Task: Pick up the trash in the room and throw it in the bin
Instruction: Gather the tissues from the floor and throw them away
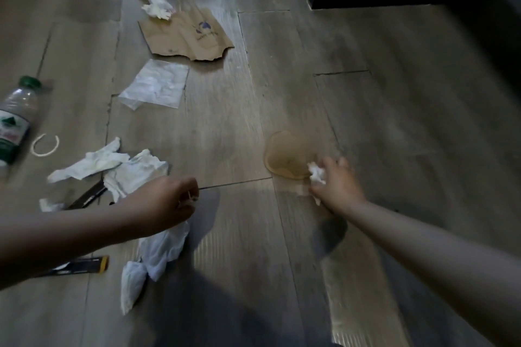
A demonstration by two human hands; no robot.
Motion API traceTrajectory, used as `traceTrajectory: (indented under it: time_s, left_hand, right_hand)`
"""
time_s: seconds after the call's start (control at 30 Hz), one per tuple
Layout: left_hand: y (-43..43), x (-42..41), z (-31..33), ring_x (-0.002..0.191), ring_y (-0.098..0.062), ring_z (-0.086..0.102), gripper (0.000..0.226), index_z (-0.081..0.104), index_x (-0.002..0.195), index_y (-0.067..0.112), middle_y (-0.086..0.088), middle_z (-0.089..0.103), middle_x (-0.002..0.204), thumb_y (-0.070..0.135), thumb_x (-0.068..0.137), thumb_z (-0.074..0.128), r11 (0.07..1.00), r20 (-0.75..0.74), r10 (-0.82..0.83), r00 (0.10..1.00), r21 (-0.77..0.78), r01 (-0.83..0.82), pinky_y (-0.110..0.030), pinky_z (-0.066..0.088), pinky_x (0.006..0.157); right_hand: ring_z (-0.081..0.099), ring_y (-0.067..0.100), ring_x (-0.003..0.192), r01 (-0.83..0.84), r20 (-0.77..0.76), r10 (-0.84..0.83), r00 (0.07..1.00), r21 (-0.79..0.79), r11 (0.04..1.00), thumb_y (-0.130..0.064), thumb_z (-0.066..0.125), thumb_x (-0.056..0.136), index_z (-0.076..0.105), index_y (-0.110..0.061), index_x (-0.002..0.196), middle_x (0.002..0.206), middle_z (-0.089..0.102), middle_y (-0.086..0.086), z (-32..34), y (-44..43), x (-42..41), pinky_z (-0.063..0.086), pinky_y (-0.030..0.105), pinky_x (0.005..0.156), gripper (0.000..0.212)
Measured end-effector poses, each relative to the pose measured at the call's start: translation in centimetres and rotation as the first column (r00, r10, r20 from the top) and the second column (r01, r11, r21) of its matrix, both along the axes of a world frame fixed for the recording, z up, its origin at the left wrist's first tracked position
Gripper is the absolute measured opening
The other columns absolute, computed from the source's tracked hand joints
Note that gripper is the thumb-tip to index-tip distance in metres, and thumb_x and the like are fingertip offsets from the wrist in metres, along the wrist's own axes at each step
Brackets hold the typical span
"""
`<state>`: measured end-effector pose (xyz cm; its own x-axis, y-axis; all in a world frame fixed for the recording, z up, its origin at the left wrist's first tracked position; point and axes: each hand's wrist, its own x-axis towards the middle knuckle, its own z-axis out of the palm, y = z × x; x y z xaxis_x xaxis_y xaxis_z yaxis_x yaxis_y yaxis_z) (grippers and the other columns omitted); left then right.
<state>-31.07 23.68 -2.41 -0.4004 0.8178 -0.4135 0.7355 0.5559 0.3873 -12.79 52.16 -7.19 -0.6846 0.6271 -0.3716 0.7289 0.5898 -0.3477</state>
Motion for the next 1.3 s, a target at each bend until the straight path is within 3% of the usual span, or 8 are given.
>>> traceTrajectory:
  time_s: [0.13, 0.4, 0.5, 0.63, 0.83, 0.97, 1.13, 1.3]
  left_hand:
    - [-1.7, 0.2, -0.3, 0.07, 0.0, 0.06, 0.017, 0.056, 0.087, 0.035, 0.011, 0.062, 0.079, 0.023, 0.085, 0.067, 0.992, 0.062, 0.102, 0.993, 0.069, -0.106, -0.016, 0.049, 0.061]
    - [-3.9, -0.5, -0.7, 0.073, -0.002, 0.058, 0.013, 0.06, 0.09, 0.03, 0.011, 0.061, 0.079, 0.025, 0.083, 0.069, 0.964, 0.1, 0.236, 0.967, 0.104, -0.246, -0.016, 0.042, 0.059]
    - [-4.3, -0.8, -0.7, 0.07, -0.001, 0.058, 0.011, 0.061, 0.088, 0.028, 0.011, 0.061, 0.076, 0.024, 0.083, 0.07, 0.95, 0.099, 0.282, 0.954, 0.108, -0.292, -0.017, 0.041, 0.057]
    - [-5.4, -0.9, -1.0, 0.069, 0.0, 0.058, 0.012, 0.06, 0.081, 0.027, 0.011, 0.063, 0.073, 0.02, 0.082, 0.07, 0.944, 0.077, 0.299, 0.951, 0.122, -0.307, -0.021, 0.044, 0.059]
    - [-8.5, -1.2, -1.2, 0.073, -0.01, 0.058, 0.018, 0.058, 0.087, 0.029, 0.011, 0.06, 0.077, 0.028, 0.078, 0.073, 0.919, 0.024, 0.367, 0.93, 0.143, -0.366, -0.026, 0.045, 0.061]
    - [-10.2, -0.8, -1.7, 0.075, -0.004, 0.057, 0.049, 0.054, 0.108, 0.027, 0.009, 0.056, 0.092, 0.044, 0.07, 0.079, 0.878, 0.084, 0.461, 0.883, 0.101, -0.468, -0.022, 0.05, 0.065]
    - [-10.9, 1.2, -1.9, 0.127, -0.016, 0.036, 0.114, 0.019, 0.146, 0.034, 0.002, 0.023, 0.141, 0.068, 0.054, 0.077, 0.91, 0.064, 0.415, 0.908, -0.048, -0.413, -0.032, 0.04, 0.104]
    - [-11.5, 3.7, -2.1, 0.137, -0.023, 0.017, 0.137, -0.01, 0.147, 0.044, 0.003, -0.003, 0.151, 0.067, 0.046, 0.08, 0.943, -0.028, 0.299, 0.954, -0.142, -0.3, -0.033, 0.035, 0.108]
  right_hand:
    - [0.046, 0.011, 0.086, -0.056, -0.12, 0.051, 0.991, -0.044, 0.997, -0.021, 0.069, 0.081, 0.049, -0.027, 0.103, 0.116, 0.048, 0.005, 0.4, -1.2, 1.0, 0.032, 0.015, 0.059, 0.03]
    - [0.06, 0.008, 0.085, -0.058, -0.381, 0.001, 0.924, -0.137, 0.989, -0.035, 0.074, 0.079, 0.051, -0.024, 0.114, 0.111, 0.048, -0.004, 8.0, -2.0, -1.3, 0.048, 0.018, 0.063, 0.043]
    - [0.059, 0.016, 0.094, -0.147, -0.275, 0.121, 0.954, -0.075, 0.986, -0.041, 0.069, 0.082, 0.046, -0.025, 0.123, 0.119, 0.046, 0.001, 7.3, -1.3, -4.3, 0.054, 0.031, 0.075, 0.05]
    - [0.039, 0.036, 0.124, -0.288, 0.084, 0.283, 0.955, 0.057, 0.956, -0.049, 0.062, 0.085, 0.029, -0.021, 0.143, 0.139, 0.035, 0.015, 2.7, -1.8, -7.2, 0.036, 0.043, 0.102, 0.072]
    - [0.039, 0.041, 0.125, -0.236, 0.006, 0.236, 0.972, 0.071, 0.969, -0.05, 0.067, 0.081, 0.02, -0.026, 0.148, 0.144, 0.031, 0.017, -0.2, -2.5, -7.1, 0.037, 0.045, 0.102, 0.086]
    - [0.044, 0.036, 0.121, -0.28, -0.051, 0.285, 0.957, 0.09, 0.956, -0.047, 0.072, 0.077, 0.029, -0.022, 0.146, 0.137, 0.043, 0.014, -0.2, -2.4, -6.9, 0.039, 0.044, 0.1, 0.085]
    - [0.046, 0.031, 0.119, -0.339, -0.131, 0.343, 0.93, 0.053, 0.939, -0.05, 0.072, 0.077, 0.031, -0.022, 0.146, 0.132, 0.047, 0.009, 0.1, -4.8, -6.2, 0.041, 0.041, 0.097, 0.085]
    - [0.046, 0.025, 0.119, -0.411, -0.185, 0.402, 0.897, -0.007, 0.912, -0.051, 0.072, 0.076, 0.034, -0.024, 0.144, 0.132, 0.048, 0.004, 0.4, -6.6, -5.4, 0.04, 0.037, 0.096, 0.082]
